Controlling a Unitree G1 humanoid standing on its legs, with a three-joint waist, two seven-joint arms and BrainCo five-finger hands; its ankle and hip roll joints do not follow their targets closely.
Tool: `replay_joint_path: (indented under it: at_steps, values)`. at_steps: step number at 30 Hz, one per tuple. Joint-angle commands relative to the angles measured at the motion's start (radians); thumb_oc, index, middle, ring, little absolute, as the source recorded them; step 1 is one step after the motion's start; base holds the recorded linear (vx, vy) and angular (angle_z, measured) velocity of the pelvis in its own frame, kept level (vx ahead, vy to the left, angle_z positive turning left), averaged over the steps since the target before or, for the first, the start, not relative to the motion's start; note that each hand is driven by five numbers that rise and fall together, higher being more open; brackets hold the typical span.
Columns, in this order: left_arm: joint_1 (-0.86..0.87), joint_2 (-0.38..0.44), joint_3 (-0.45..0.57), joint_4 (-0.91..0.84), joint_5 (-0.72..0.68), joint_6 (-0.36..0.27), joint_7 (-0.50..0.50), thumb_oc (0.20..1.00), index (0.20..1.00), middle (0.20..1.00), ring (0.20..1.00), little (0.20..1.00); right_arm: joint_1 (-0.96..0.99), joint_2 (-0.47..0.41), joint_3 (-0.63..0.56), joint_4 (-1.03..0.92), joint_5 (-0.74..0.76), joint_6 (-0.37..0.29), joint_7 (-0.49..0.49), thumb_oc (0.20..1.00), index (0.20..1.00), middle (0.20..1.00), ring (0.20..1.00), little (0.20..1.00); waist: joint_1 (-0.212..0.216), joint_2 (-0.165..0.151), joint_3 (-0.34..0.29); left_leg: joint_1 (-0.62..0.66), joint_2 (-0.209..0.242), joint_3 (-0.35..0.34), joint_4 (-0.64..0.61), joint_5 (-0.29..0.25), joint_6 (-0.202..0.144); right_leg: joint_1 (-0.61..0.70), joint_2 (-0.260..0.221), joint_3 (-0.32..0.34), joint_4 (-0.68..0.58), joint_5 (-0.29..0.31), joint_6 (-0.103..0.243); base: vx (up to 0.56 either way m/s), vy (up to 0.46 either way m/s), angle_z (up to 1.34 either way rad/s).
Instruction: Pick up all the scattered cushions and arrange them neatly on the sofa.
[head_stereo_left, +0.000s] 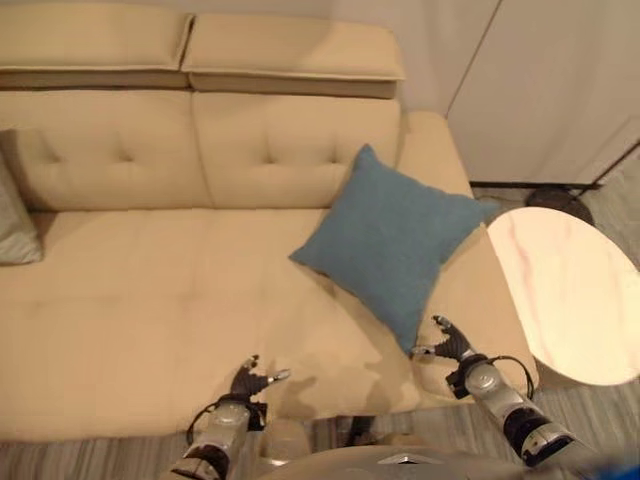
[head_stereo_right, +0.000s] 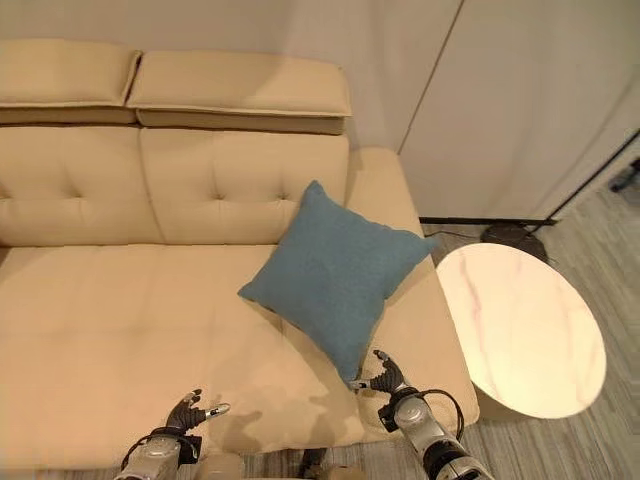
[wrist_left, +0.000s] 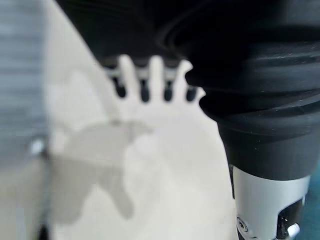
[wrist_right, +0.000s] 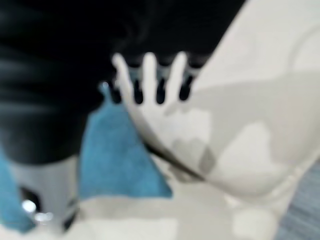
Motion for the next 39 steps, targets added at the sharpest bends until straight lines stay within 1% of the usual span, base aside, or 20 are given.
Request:
replay_joint_path:
  at_steps: [1, 4, 6, 11, 13, 14, 15, 16, 17, 19, 20, 23, 25, 26, 28, 30, 32, 33, 36, 39]
  values:
    - [-0.029, 0.058, 0.000, -0.071, -0.025, -0.054, 0.039, 1.000, 1.000, 1.000, 1.000, 1.000, -0.007, -0.009, -0.030, -0.073, 0.016, -0.030, -0.019, 1.000, 1.000, 1.000, 1.000, 1.000, 0.030, -0.009, -0.018, -0.015, -0.034, 0.007, 0.049, -0.027, 0.008, 0.003, -0.135, 0.055, 0.102, 0.002, 0.155, 0.08, 0.130, -0.06]
    - [-0.015, 0.086, 0.023, -0.190, -0.036, -0.069, 0.056, 1.000, 1.000, 1.000, 1.000, 1.000, -0.003, -0.013, -0.053, -0.108, 0.018, -0.032, -0.032, 1.000, 1.000, 1.000, 1.000, 1.000, 0.037, -0.011, -0.017, -0.006, -0.043, 0.015, 0.049, -0.039, 0.017, 0.010, -0.148, 0.065, 0.088, 0.012, 0.163, 0.05, 0.106, -0.12]
    - [-0.007, 0.111, 0.058, -0.298, -0.045, -0.083, 0.080, 1.000, 1.000, 1.000, 1.000, 1.000, 0.007, -0.025, -0.074, -0.178, 0.005, -0.031, -0.044, 1.000, 1.000, 1.000, 1.000, 1.000, 0.034, -0.011, -0.017, 0.005, -0.047, 0.028, 0.037, -0.047, 0.024, 0.010, -0.155, 0.075, 0.069, 0.025, 0.171, 0.04, 0.102, -0.09]
    - [-0.063, 0.129, 0.092, -0.368, -0.053, -0.094, 0.128, 1.000, 1.000, 1.000, 1.000, 1.000, -0.008, -0.035, -0.086, -0.253, -0.027, -0.022, -0.069, 1.000, 1.000, 1.000, 1.000, 1.000, 0.020, -0.005, -0.011, 0.006, -0.052, 0.052, 0.022, -0.048, 0.028, -0.006, -0.161, 0.094, 0.053, 0.043, 0.179, -0.02, 0.079, -0.14]
    - [-0.140, 0.141, 0.091, -0.364, -0.047, -0.095, 0.162, 1.000, 1.000, 1.000, 1.000, 1.000, -0.040, -0.041, -0.085, -0.304, -0.057, -0.014, -0.087, 1.000, 1.000, 1.000, 1.000, 1.000, 0.003, -0.001, 0.011, -0.007, -0.054, 0.069, 0.021, -0.047, 0.030, -0.036, -0.165, 0.109, 0.053, 0.056, 0.184, -0.10, 0.081, -0.19]
    - [-0.142, 0.141, 0.090, -0.363, -0.047, -0.096, 0.163, 1.000, 1.000, 1.000, 1.000, 1.000, -0.041, -0.041, -0.086, -0.304, -0.057, -0.013, -0.087, 1.000, 1.000, 1.000, 1.000, 1.000, 0.004, -0.001, 0.012, -0.008, -0.054, 0.070, 0.022, -0.047, 0.030, -0.037, -0.165, 0.110, 0.053, 0.056, 0.184, -0.18, 0.094, -0.32]
    - [-0.215, 0.146, 0.083, -0.339, -0.053, -0.101, 0.190, 1.000, 1.000, 1.000, 1.000, 1.000, -0.079, -0.038, -0.082, -0.323, -0.062, -0.010, -0.103, 1.000, 1.000, 1.000, 1.000, 1.000, -0.011, 0.002, 0.042, -0.038, -0.059, 0.080, 0.037, -0.048, 0.033, -0.078, -0.168, 0.127, 0.065, 0.064, 0.184, -0.27, 0.118, -0.42]
    - [-0.296, 0.148, 0.081, -0.315, -0.075, -0.100, 0.223, 1.000, 1.000, 1.000, 1.000, 1.000, -0.117, -0.040, -0.074, -0.383, -0.078, -0.006, -0.117, 1.000, 1.000, 1.000, 1.000, 1.000, -0.030, 0.000, 0.077, -0.077, -0.061, 0.089, 0.057, -0.048, 0.035, -0.124, -0.172, 0.146, 0.077, 0.078, 0.185, -0.38, 0.163, -0.38]
    - [-0.362, 0.161, 0.076, -0.299, -0.083, -0.102, 0.246, 1.000, 1.000, 1.000, 1.000, 1.000, -0.147, -0.040, -0.066, -0.412, -0.092, 0.001, -0.126, 1.000, 1.000, 1.000, 1.000, 1.000, -0.044, -0.005, 0.104, -0.115, -0.062, 0.094, 0.084, -0.049, 0.038, -0.161, -0.174, 0.160, 0.086, 0.093, 0.184, -0.29, 0.129, -0.41]
    - [-0.438, 0.187, 0.081, -0.270, -0.092, -0.104, 0.289, 1.000, 1.000, 1.000, 1.000, 1.000, -0.171, -0.043, -0.068, -0.459, -0.089, -0.004, -0.139, 1.000, 1.000, 1.000, 1.000, 1.000, -0.070, -0.019, 0.133, -0.173, -0.060, 0.105, 0.131, -0.056, 0.041, -0.219, -0.177, 0.183, 0.099, 0.117, 0.186, -0.16, 0.097, -0.53]
    - [-0.440, 0.187, 0.081, -0.269, -0.093, -0.104, 0.289, 1.000, 1.000, 1.000, 1.000, 1.000, -0.172, -0.043, -0.069, -0.460, -0.089, -0.003, -0.139, 1.000, 1.000, 1.000, 1.000, 1.000, -0.070, -0.019, 0.132, -0.177, -0.060, 0.106, 0.134, -0.057, 0.041, -0.223, -0.177, 0.184, 0.100, 0.117, 0.186, -0.08, 0.060, -0.47]
    - [-0.491, 0.210, 0.086, -0.246, -0.095, -0.106, 0.311, 1.000, 1.000, 1.000, 1.000, 1.000, -0.187, -0.045, -0.072, -0.482, -0.082, -0.008, -0.146, 1.000, 1.000, 1.000, 1.000, 1.000, -0.086, -0.031, 0.146, -0.216, -0.057, 0.113, 0.172, -0.067, 0.042, -0.258, -0.177, 0.196, 0.106, 0.130, 0.189, -0.05, 0.032, -0.18]
    - [-0.570, 0.257, 0.082, -0.207, -0.093, -0.097, 0.348, 1.000, 1.000, 1.000, 1.000, 1.000, -0.219, -0.059, -0.068, -0.507, -0.076, -0.015, -0.162, 1.000, 1.000, 1.000, 1.000, 1.000, -0.106, -0.049, 0.168, -0.281, -0.054, 0.116, 0.232, -0.081, 0.046, -0.306, -0.178, 0.208, 0.111, 0.152, 0.194, -0.07, 0.065, -0.15]
    - [-0.608, 0.288, 0.084, -0.183, -0.087, -0.092, 0.359, 1.000, 1.000, 1.000, 1.000, 1.000, -0.233, -0.069, -0.079, -0.515, -0.071, -0.018, -0.178, 1.000, 1.000, 1.000, 1.000, 1.000, -0.115, -0.058, 0.179, -0.323, -0.044, 0.121, 0.281, -0.103, 0.048, -0.337, -0.173, 0.218, 0.115, 0.164, 0.199, -0.03, 0.075, -0.17]
    - [-0.649, 0.331, 0.086, -0.186, -0.079, -0.084, 0.381, 1.000, 1.000, 1.000, 1.000, 1.000, -0.252, -0.084, -0.094, -0.539, -0.064, -0.020, -0.192, 1.000, 1.000, 1.000, 1.000, 1.000, -0.124, -0.071, 0.191, -0.371, -0.041, 0.119, 0.323, -0.115, 0.050, -0.367, -0.172, 0.225, 0.113, 0.182, 0.206, -0.02, 0.064, -0.22]
    - [-0.657, 0.334, 0.090, -0.178, -0.077, -0.086, 0.382, 1.000, 1.000, 1.000, 1.000, 1.000, -0.255, -0.084, -0.097, -0.547, -0.062, -0.023, -0.195, 1.000, 1.000, 1.000, 1.000, 1.000, -0.128, -0.073, 0.192, -0.390, -0.039, 0.118, 0.336, -0.119, 0.051, -0.381, -0.171, 0.227, 0.114, 0.188, 0.207, 0.00, 0.039, -0.17]
    - [-0.710, 0.384, 0.090, -0.156, -0.084, -0.086, 0.389, 1.000, 1.000, 1.000, 1.000, 1.000, -0.277, -0.094, -0.113, -0.581, -0.043, -0.039, -0.209, 1.000, 1.000, 1.000, 1.000, 1.000, -0.144, -0.096, 0.200, -0.457, -0.035, 0.119, 0.395, -0.140, 0.053, -0.424, -0.170, 0.235, 0.109, 0.207, 0.214, 0.00, 0.058, 0.00]
    - [-0.711, 0.384, 0.089, -0.155, -0.084, -0.086, 0.389, 1.000, 1.000, 1.000, 1.000, 1.000, -0.277, -0.094, -0.113, -0.581, -0.043, -0.039, -0.209, 1.000, 1.000, 1.000, 1.000, 1.000, -0.144, -0.096, 0.199, -0.459, -0.034, 0.119, 0.397, -0.141, 0.053, -0.426, -0.170, 0.235, 0.109, 0.207, 0.214, 0.00, 0.047, -0.01]
    - [-0.742, 0.412, 0.086, -0.142, -0.110, -0.095, 0.377, 1.000, 1.000, 1.000, 1.000, 1.000, -0.290, -0.111, -0.128, -0.634, -0.020, -0.053, -0.213, 1.000, 1.000, 1.000, 1.000, 1.000, -0.163, -0.114, 0.205, -0.516, -0.032, 0.119, 0.442, -0.157, 0.055, -0.463, -0.170, 0.244, 0.107, 0.222, 0.220, -0.02, 0.047, -0.03]
    - [-0.770, 0.416, 0.081, -0.134, -0.130, -0.103, 0.372, 1.000, 1.000, 1.000, 1.000, 1.000, -0.292, -0.112, -0.133, -0.653, -0.014, -0.064, -0.217, 1.000, 1.000, 1.000, 1.000, 1.000, -0.177, -0.120, 0.202, -0.555, -0.033, 0.118, 0.465, -0.164, 0.056, -0.487, -0.171, 0.246, 0.107, 0.236, 0.223, -0.01, 0.050, 0.02]
